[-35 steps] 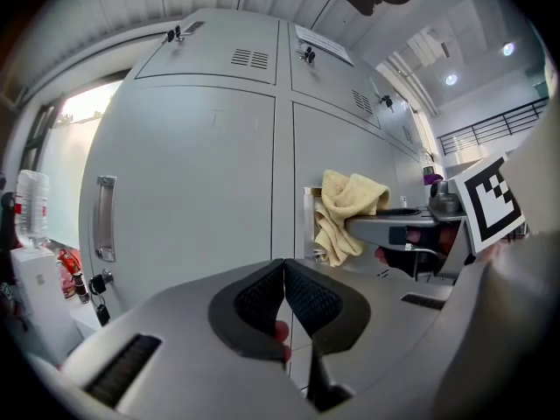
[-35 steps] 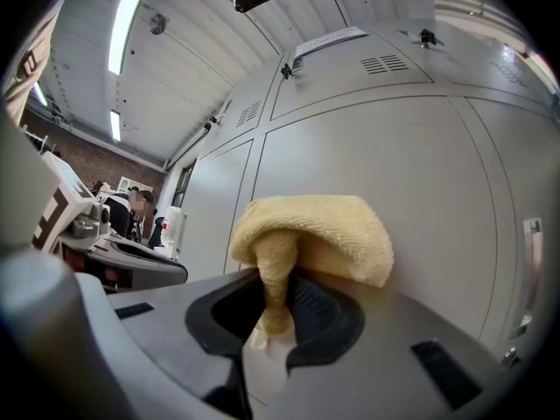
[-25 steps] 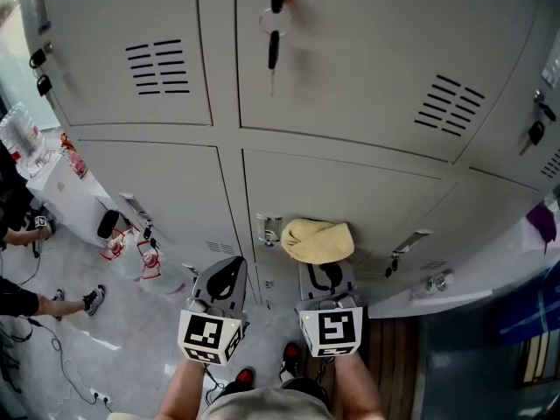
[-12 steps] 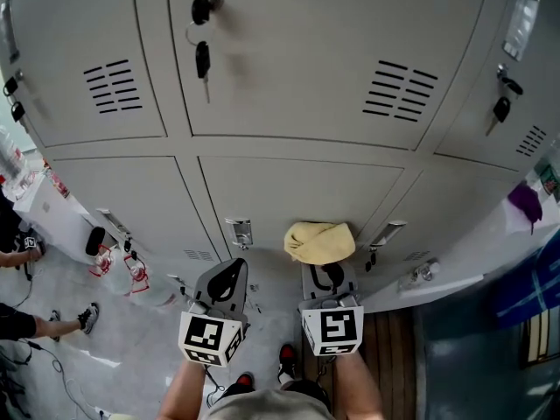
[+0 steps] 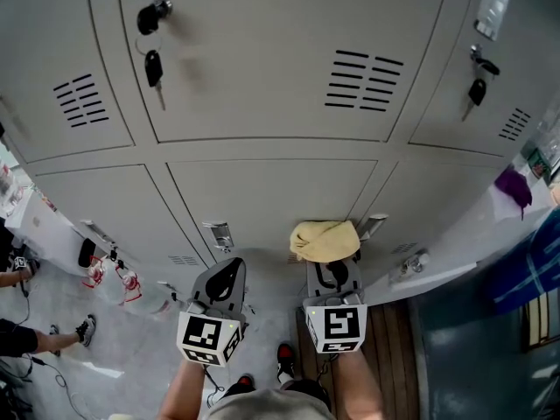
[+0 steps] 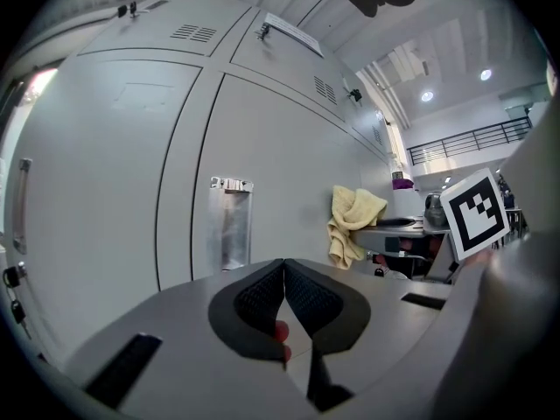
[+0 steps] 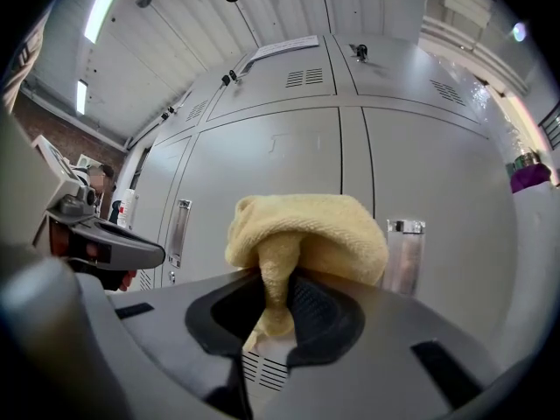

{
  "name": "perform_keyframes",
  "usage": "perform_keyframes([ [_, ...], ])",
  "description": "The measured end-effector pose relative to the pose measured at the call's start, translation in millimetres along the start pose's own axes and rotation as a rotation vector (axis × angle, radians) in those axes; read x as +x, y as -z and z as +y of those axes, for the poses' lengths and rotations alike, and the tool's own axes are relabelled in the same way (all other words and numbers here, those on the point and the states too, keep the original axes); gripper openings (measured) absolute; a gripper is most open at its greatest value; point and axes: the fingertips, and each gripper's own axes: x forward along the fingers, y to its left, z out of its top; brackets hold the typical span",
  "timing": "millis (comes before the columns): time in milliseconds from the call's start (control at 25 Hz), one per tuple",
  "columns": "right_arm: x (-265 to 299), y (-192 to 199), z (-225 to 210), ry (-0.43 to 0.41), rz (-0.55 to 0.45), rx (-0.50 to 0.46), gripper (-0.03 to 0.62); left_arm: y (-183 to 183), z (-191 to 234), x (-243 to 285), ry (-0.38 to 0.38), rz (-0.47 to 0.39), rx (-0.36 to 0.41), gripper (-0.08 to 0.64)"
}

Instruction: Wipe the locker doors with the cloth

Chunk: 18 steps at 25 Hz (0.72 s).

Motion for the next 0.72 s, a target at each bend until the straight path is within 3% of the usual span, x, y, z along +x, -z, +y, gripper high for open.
perform_keyframes([
  [360,-10,9,-30,0.074,0.018,-0.008,0.075,-1,-14,13,0.041,-0.003,0.001,0.023],
  [720,-10,11,-36,0.09,0.023,-0.009,0.075,-3,-15,16,0.047,-0.008,-0.001,0.023],
])
